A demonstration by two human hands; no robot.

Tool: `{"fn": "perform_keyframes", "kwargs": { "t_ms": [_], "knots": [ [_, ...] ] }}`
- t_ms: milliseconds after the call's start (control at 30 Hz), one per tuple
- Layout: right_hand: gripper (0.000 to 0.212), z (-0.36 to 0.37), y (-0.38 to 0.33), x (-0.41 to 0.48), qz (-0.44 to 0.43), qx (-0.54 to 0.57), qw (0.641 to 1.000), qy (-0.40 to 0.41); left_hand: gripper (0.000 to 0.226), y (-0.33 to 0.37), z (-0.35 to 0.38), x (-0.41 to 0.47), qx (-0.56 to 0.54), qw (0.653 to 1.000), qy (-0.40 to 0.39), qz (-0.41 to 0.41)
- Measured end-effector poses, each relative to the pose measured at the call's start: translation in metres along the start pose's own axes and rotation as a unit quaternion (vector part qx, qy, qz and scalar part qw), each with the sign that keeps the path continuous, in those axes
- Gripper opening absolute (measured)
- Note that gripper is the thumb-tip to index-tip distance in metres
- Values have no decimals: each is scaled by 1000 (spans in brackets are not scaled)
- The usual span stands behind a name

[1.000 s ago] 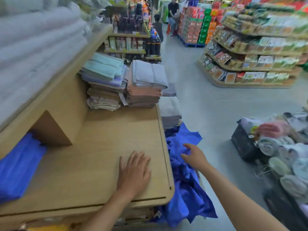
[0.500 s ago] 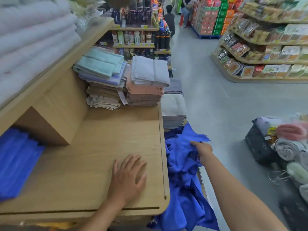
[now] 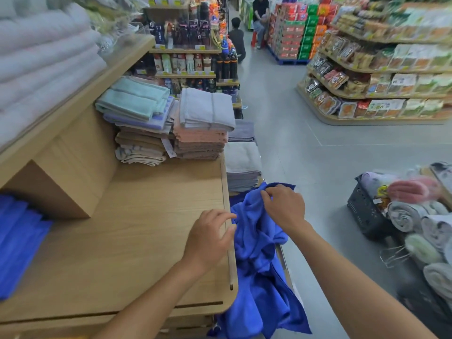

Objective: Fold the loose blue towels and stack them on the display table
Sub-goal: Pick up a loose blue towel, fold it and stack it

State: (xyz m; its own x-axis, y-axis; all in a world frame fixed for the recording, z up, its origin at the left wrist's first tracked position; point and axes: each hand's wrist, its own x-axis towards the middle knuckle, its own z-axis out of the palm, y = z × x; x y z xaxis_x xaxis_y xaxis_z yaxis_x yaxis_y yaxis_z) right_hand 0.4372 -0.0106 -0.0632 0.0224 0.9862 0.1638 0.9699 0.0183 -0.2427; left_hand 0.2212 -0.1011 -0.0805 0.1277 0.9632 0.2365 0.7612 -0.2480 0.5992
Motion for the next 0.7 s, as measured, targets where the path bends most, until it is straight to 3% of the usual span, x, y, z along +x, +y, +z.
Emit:
{"fn": "perform_keyframes", "kwargs": {
  "t_ms": [100, 167, 200, 267, 333, 433, 500, 600, 633, 700],
  "knots": [
    [47, -19, -11, -4, 5, 172, 985, -12, 50, 21, 8, 24, 18, 998, -60, -7],
    [44, -34, -18, -4, 12, 321, 946, -36, 66, 31, 11, 36, 32, 992, -108, -57],
    [41, -43, -24, -6, 15, 385, 922, -47, 62, 34, 12, 39, 33, 990, -111, -76],
    [36, -58, -35, -10, 11, 486, 872, -54, 32, 35, 12, 45, 17, 992, -86, -89],
    [32, -71, -40, -12, 0, 537, 843, -43, 13, 33, 10, 51, -43, 992, -61, -106],
    [21, -78, -38, -16, -27, 584, 810, -55, 24, 30, -8, 64, -193, 967, -21, -165],
    [26, -72, -31, -22, -43, 550, 828, -102, 26, 30, -27, 75, -292, 934, 9, -203],
    [82, -45, -21, -39, -33, 369, 916, -152, 35, 32, -58, 83, -377, 906, 48, -187],
    [96, -37, -20, -44, -24, 333, 928, -164, 41, 34, -70, 84, -405, 895, 56, -181],
    [101, -27, -19, -49, 3, 319, 922, -220, 47, 35, -97, 83, -451, 872, 55, -184]
  ]
}}
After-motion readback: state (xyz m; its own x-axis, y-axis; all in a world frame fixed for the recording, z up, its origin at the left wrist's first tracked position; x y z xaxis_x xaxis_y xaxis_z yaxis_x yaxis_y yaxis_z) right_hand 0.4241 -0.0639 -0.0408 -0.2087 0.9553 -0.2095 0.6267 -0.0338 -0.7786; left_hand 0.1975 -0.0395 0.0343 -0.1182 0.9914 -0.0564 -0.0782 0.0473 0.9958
